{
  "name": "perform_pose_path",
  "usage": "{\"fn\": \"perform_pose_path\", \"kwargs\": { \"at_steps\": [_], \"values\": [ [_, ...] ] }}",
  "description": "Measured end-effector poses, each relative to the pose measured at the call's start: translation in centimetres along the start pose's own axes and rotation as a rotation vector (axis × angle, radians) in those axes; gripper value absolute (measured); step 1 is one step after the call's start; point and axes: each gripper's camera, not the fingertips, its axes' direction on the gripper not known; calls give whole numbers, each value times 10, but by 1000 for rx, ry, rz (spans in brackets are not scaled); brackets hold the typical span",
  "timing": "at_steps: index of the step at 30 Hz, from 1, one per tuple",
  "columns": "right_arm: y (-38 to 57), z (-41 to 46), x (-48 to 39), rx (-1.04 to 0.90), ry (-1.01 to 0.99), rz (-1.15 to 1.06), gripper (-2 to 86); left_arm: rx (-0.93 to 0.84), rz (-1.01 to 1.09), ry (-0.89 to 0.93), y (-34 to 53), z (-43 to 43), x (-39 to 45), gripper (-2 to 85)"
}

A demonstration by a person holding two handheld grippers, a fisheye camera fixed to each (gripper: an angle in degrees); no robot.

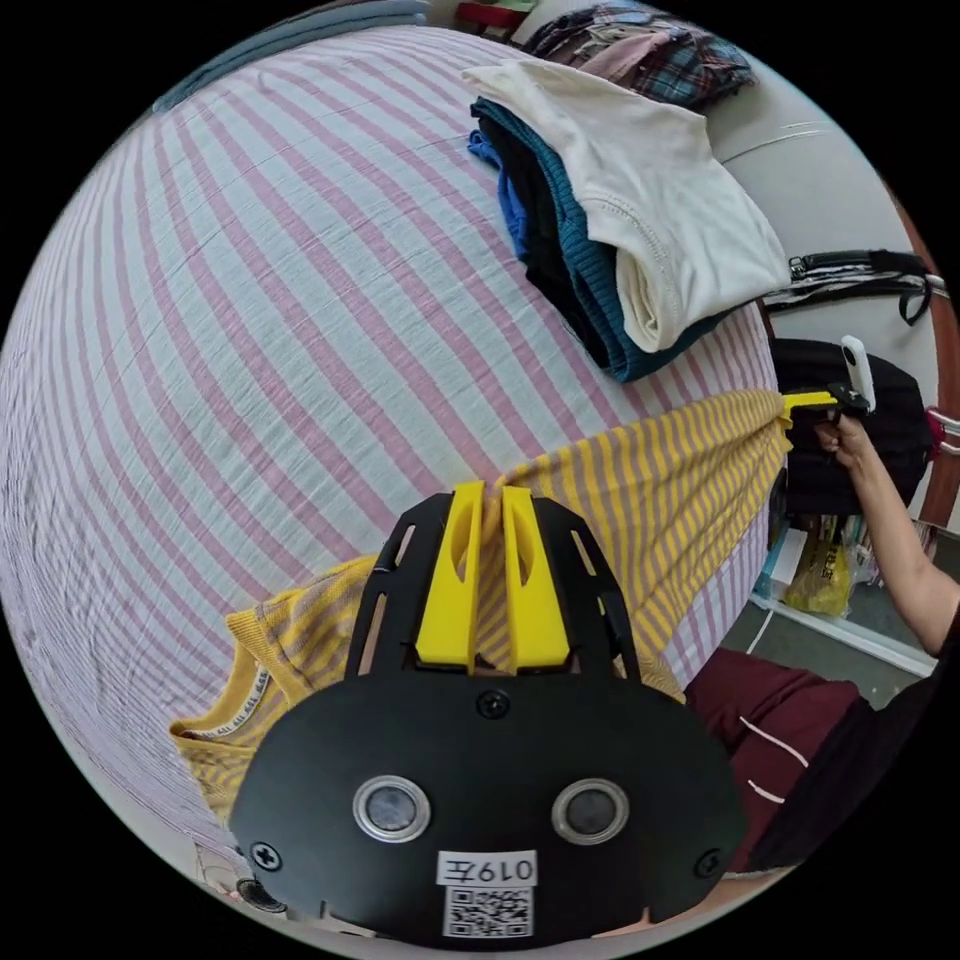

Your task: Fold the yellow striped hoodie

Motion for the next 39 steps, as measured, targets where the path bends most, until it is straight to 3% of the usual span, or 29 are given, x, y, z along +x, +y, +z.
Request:
{"fn": "perform_pose_path", "kwargs": {
  "at_steps": [7,12,16,21,28,33,39],
  "values": [
    [46,-54,33,116,-67,54,100,11,-67,90,1,-11,-18,67],
    [120,-70,78,309,-212,299,100,32,-99,86,4,-14,-24,78],
    [147,-38,90,313,-294,439,112,28,-108,69,4,-12,-29,80],
    [162,-12,110,409,-428,573,28,11,-108,71,4,-12,-38,78],
    [152,-54,117,390,-184,522,10,-15,-90,44,4,-4,-50,75],
    [102,-40,106,199,61,380,31,-21,-103,88,9,-1,-66,85],
    [96,-30,123,164,99,351,49,-103,-40,42,4,-3,-78,118]
  ]
}}
